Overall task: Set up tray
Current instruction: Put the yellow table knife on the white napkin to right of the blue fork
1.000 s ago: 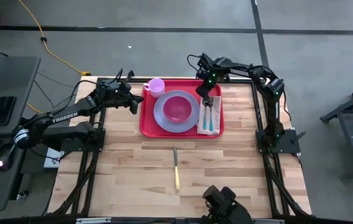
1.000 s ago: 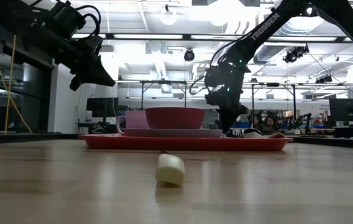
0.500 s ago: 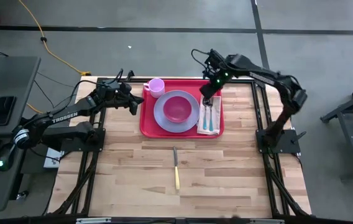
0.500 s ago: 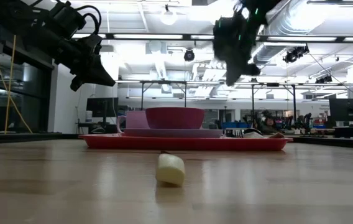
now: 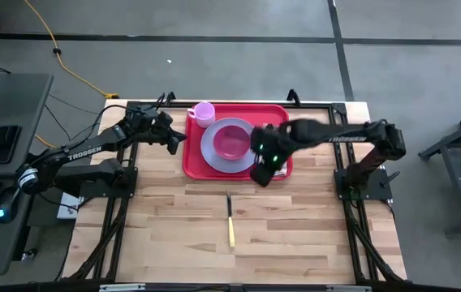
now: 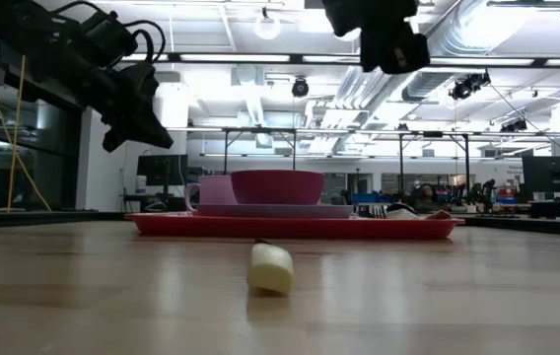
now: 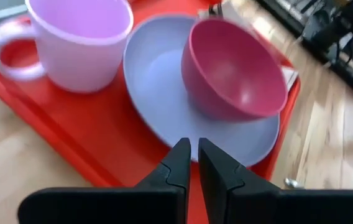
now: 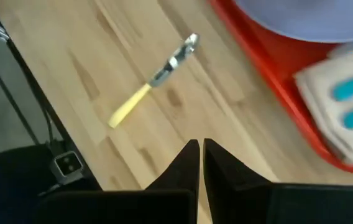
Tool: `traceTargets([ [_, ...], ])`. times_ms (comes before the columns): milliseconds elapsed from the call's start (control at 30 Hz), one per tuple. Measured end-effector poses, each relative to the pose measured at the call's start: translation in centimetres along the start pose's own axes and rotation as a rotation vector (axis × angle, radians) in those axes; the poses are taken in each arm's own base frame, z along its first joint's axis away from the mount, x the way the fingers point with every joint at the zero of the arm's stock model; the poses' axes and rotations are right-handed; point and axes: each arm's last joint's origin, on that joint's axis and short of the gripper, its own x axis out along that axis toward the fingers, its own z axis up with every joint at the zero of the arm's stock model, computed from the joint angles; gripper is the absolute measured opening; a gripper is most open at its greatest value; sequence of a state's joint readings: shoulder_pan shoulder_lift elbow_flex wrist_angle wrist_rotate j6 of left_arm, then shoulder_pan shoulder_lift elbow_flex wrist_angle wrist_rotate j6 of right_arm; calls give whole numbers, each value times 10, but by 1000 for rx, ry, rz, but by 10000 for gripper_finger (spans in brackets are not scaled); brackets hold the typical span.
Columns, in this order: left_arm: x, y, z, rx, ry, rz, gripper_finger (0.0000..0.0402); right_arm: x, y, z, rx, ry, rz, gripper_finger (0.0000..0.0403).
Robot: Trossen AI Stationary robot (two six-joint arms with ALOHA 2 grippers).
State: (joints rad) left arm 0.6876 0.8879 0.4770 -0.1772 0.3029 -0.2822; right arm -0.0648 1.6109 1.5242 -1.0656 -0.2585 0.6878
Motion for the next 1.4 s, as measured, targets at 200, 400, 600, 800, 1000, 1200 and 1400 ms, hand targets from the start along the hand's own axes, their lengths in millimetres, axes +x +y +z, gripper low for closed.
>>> traceTargets([
  [200,0,1,-9,24,94,-17,62,38,32,0,-13,-28,73,1],
  [400,-4,-1,-13,85,141,-95,62,69,44,5,-49,-29,110,1],
  [600,-22,-9,-10,139,56,-158,62,96,51,8,-53,-43,116,1],
  [800,-57,-20,-13,187,-63,-190,62,120,65,9,19,-81,181,1],
  [1000,-92,-30,-19,206,-228,-266,62,139,75,2,134,-115,167,10],
  [1200,-114,-36,-27,186,-316,-343,62,149,80,-1,264,-166,162,72],
  [1400,-126,-39,-31,178,-380,-369,62,170,82,-10,342,-156,117,127],
])
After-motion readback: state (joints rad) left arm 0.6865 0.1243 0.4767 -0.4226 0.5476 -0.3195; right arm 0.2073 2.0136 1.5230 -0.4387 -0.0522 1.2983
